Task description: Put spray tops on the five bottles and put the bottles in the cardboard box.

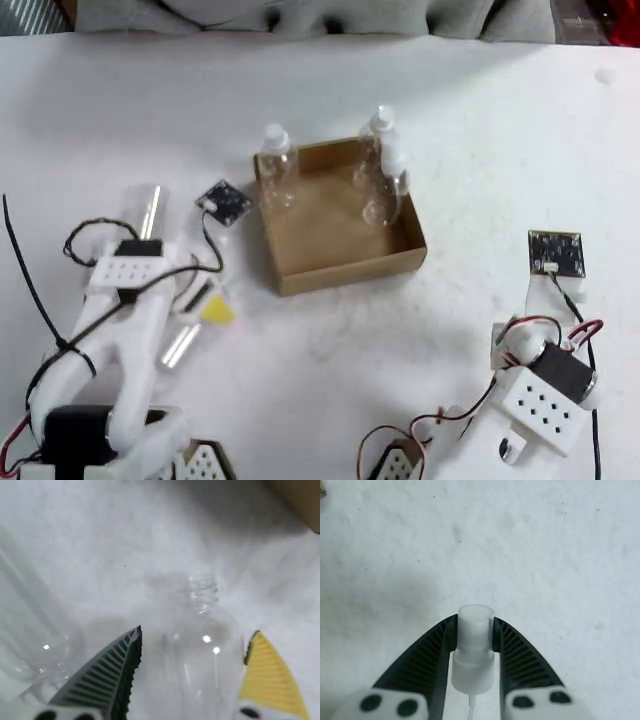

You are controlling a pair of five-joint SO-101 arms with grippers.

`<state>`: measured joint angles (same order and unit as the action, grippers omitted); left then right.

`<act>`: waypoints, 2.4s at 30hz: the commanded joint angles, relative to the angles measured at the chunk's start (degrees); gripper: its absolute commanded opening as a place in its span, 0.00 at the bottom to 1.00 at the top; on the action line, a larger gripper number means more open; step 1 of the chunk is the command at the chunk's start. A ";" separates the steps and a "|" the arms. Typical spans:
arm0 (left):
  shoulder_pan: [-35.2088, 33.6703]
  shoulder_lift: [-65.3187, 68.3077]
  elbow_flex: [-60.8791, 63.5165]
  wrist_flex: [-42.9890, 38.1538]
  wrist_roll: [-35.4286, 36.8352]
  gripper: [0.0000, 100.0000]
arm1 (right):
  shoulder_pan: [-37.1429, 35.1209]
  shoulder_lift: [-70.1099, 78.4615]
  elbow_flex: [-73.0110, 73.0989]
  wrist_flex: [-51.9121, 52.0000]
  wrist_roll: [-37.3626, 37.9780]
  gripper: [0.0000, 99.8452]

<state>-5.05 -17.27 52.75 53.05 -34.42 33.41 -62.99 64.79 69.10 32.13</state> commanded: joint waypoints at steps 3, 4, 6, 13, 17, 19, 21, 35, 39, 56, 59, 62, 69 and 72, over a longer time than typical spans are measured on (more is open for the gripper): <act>0.13 1.54 -2.02 -1.14 -0.70 0.20 | 0.48 -0.22 -0.35 -0.13 0.35 0.02; 0.13 1.63 -2.02 -1.14 -0.70 0.17 | 0.48 -0.22 -0.35 -0.13 0.35 0.02; 0.13 1.63 -2.02 -1.05 -0.44 0.11 | 0.48 -0.22 -0.35 -0.31 0.35 0.02; 0.57 1.54 -4.92 5.63 6.51 0.03 | 0.31 -0.13 -0.35 -2.42 -0.18 0.02; 0.57 1.45 -12.04 13.27 11.16 0.02 | 0.22 -0.13 -0.53 -5.14 -0.35 0.02; 0.57 1.45 -16.18 17.05 11.43 0.02 | 0.22 -0.13 -0.79 -6.46 -3.78 0.02; 0.66 1.36 -20.22 20.48 11.52 0.02 | -0.04 -0.13 -0.88 -8.48 -8.35 0.02; 16.04 -27.47 -19.08 27.16 21.63 0.03 | -13.85 -0.13 -8.97 -12.88 -35.08 0.02; 16.31 -35.30 -15.65 24.26 21.63 0.02 | -17.63 -0.13 -13.54 -12.97 -39.30 0.02; 16.31 -73.98 8.26 3.25 22.07 0.02 | -42.42 -0.75 -45.63 -21.85 -51.08 0.02; 16.31 -81.27 11.43 2.46 22.15 0.02 | -48.57 -0.75 -48.09 -28.26 -50.90 0.02; 16.31 -87.08 14.15 1.85 22.15 0.02 | -54.64 -0.66 -50.29 -35.47 -50.81 0.02; 16.31 -87.60 14.77 -1.58 22.15 0.02 | -67.03 3.91 -59.69 -42.42 -48.88 0.02; 16.31 -87.60 14.86 -6.68 22.15 0.02 | -71.43 9.45 -67.87 -38.73 -46.95 0.02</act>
<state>10.68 -104.75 67.96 52.88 -13.14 -34.20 -59.12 4.84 28.57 -17.01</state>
